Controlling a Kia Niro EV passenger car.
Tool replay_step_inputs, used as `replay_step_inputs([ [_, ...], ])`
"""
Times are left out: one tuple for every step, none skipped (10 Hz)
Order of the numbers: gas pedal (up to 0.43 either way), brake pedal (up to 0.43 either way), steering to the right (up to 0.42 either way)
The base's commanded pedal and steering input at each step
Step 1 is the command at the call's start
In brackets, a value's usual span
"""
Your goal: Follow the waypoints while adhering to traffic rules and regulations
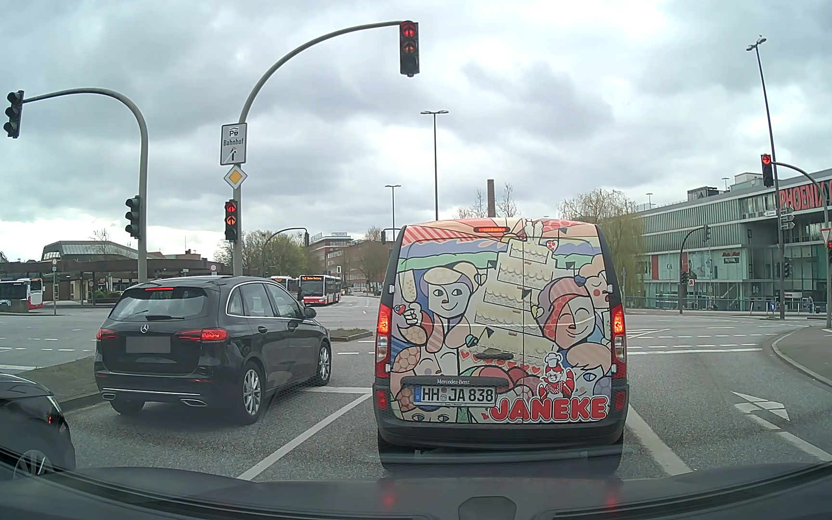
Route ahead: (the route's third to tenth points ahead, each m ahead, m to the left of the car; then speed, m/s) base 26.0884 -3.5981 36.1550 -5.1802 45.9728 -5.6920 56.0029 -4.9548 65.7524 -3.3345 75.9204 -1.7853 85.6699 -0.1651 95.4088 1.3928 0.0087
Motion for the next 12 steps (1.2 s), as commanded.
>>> replay_step_inputs([
  [0.0,0.256,0.054],
  [0.0,0.256,0.054],
  [0.0,0.256,0.054],
  [0.0,0.256,0.054],
  [0.0,0.256,0.054],
  [0.0,0.256,0.054],
  [0.0,0.256,0.054],
  [0.0,0.256,0.054],
  [0.0,0.256,0.054],
  [0.0,0.256,0.054],
  [0.0,0.256,0.054],
  [0.0,0.256,0.054],
])
